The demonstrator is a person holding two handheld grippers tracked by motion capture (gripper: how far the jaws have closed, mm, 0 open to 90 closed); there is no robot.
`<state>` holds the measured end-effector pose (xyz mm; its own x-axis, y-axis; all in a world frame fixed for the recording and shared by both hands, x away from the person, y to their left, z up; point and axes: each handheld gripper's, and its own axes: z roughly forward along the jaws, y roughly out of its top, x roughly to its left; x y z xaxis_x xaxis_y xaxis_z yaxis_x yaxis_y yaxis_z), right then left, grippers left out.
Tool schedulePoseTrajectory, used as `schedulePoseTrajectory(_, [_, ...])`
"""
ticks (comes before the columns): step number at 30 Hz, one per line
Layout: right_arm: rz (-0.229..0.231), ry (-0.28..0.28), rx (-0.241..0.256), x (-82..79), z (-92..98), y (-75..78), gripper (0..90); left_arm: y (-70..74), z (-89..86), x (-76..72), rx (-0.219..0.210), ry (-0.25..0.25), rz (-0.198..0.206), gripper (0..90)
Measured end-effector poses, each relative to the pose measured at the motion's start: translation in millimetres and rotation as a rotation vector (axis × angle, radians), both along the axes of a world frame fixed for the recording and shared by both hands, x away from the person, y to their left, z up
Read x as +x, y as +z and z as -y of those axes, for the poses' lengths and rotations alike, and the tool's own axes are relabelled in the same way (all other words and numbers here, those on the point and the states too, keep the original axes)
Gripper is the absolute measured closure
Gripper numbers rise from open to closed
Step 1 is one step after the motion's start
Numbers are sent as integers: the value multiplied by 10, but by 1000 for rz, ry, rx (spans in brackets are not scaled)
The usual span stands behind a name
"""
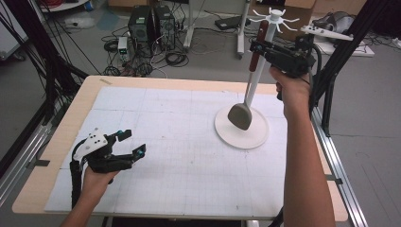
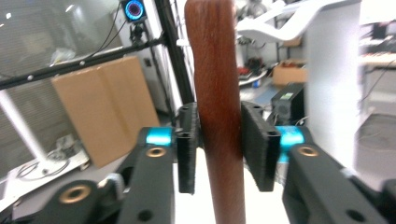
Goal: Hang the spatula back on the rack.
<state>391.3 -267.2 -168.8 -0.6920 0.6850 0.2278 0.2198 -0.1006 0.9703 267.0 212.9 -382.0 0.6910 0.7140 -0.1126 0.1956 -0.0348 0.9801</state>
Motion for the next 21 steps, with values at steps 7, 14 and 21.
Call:
schedulePoseTrajectory(7, [59, -80, 12, -274, 202, -203, 527, -4, -3, 5, -1, -3, 1, 212])
schedulePoseTrajectory(14, [83, -115, -15, -579, 377, -470, 499, -17, -8, 9, -5, -5, -7, 212])
schedulePoseTrajectory(21, [99, -236, -201, -927, 404, -894, 317, -68, -47, 41, -31, 1, -25, 195])
